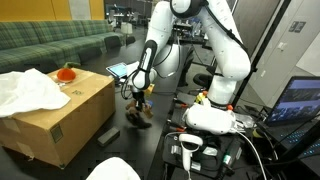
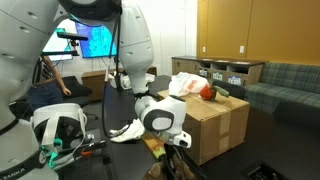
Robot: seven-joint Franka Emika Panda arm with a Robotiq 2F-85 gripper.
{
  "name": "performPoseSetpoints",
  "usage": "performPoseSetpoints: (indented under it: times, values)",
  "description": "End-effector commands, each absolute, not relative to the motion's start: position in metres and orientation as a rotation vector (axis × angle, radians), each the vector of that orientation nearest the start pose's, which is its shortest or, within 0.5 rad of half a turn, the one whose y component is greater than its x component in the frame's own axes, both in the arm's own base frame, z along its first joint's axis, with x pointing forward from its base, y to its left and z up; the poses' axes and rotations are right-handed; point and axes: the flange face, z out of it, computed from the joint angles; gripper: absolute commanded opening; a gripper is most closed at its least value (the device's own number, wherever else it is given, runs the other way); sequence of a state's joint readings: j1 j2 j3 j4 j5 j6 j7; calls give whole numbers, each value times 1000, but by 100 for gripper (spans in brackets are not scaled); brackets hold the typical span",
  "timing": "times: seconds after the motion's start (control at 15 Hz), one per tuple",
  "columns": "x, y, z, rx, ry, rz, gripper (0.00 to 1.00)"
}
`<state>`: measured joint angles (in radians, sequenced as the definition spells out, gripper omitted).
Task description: Remove the blue object from the box and replace it with the brown toy, remove the orange plush toy and replace it with the gray duster, remove the white plastic from the box and replace it with the towel
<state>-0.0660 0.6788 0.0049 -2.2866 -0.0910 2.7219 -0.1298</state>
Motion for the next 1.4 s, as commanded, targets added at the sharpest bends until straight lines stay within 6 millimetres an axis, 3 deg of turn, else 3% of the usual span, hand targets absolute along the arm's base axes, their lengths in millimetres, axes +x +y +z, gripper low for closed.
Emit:
performPoseSetpoints:
  times: [0.0, 0.4, 0.73, 1.07, 1.33]
  values:
    - [465, -36, 103, -3184, -388, 421, 0]
    - [480, -73, 203, -3323, -425, 458, 0]
    - [519, -81, 284, -3352, -270, 370, 0]
    - [564, -58, 332, -3317, -151, 319, 0]
    - [590, -22, 349, -3245, -115, 330, 0]
